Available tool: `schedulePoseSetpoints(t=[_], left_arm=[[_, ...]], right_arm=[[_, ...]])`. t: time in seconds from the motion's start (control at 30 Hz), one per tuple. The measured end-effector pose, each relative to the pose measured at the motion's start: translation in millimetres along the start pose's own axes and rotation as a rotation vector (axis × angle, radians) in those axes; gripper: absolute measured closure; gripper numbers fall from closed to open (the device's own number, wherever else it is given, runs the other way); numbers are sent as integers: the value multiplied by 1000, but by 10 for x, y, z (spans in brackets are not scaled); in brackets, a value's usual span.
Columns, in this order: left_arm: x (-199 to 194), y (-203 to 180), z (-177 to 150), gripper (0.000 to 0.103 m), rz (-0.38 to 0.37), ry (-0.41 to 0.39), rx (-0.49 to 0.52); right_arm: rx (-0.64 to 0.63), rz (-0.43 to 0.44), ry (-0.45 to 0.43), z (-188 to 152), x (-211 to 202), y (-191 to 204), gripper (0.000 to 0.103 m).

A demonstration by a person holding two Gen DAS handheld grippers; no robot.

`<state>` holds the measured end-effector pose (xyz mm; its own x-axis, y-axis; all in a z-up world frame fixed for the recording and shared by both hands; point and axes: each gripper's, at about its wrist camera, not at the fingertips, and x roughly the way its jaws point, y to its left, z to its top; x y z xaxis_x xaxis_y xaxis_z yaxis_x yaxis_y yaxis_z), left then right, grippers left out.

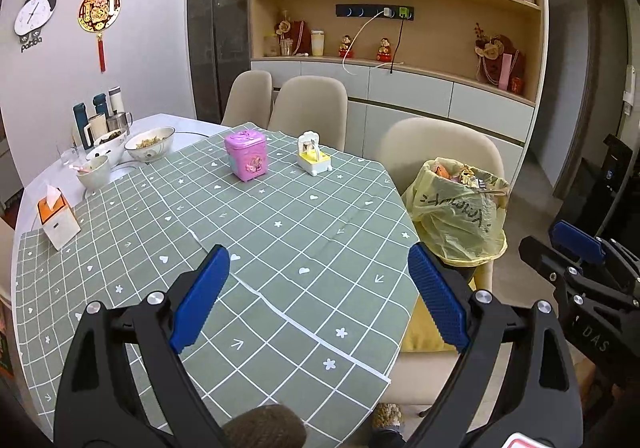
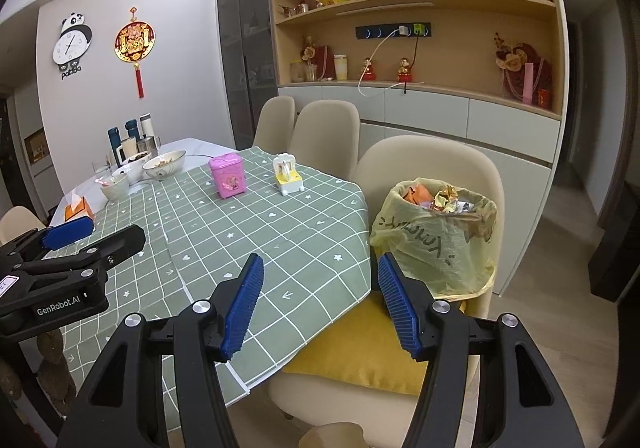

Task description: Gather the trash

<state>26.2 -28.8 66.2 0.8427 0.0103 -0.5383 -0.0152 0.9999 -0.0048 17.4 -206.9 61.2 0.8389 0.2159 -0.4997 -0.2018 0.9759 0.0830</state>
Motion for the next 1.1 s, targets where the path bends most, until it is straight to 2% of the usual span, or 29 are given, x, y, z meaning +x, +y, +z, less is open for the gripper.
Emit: schedulePoseSetpoints(t=[1.1], left_arm=[[74, -35, -1, 17, -51, 10, 33]], right_arm=[[44, -49, 9, 20, 48, -47, 47]])
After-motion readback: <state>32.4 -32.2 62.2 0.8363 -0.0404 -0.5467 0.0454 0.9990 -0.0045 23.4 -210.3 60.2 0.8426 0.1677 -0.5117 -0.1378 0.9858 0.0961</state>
